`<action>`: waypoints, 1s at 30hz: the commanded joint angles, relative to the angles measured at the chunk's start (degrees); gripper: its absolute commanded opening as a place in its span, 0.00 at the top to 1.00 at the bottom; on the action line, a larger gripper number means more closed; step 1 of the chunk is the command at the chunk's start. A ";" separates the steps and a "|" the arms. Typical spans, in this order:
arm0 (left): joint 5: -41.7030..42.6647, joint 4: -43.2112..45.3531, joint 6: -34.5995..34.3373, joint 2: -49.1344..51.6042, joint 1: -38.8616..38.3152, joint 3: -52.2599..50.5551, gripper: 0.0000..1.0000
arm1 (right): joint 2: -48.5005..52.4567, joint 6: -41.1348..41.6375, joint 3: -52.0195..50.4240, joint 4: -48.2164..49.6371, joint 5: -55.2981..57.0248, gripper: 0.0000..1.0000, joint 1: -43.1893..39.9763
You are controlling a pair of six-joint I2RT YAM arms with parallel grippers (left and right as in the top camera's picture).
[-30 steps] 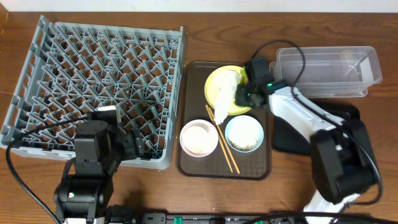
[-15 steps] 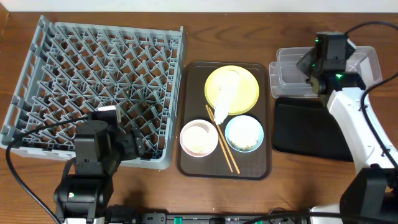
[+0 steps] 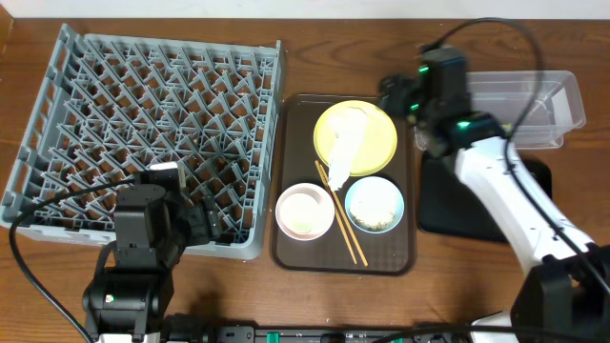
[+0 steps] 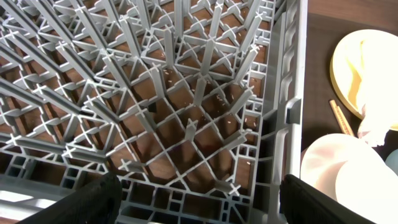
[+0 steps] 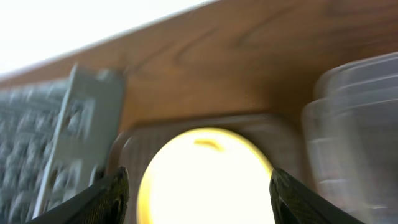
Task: Sort waste into correct bins and load items into the dishwasher
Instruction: 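Carry the wrapper and snack stick with the right gripper into the clear bin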
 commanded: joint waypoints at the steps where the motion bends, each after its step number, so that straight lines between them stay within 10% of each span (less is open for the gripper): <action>1: -0.13 -0.02 -0.28 0.07 0.07 1.16 0.16 | 6.12 -2.25 0.24 -2.58 3.76 0.33 6.64; 10: -0.13 -0.17 -0.28 0.07 0.07 1.16 0.16 | 18.78 -0.87 0.24 -1.75 4.96 0.37 13.84; 17: -0.11 -0.17 -0.28 0.07 0.07 1.14 0.16 | 16.50 1.20 0.42 -1.51 6.25 0.99 11.65; 30: -0.13 -0.15 -0.28 0.07 0.07 1.14 0.16 | -2.19 10.73 0.83 -2.84 12.04 0.99 -13.16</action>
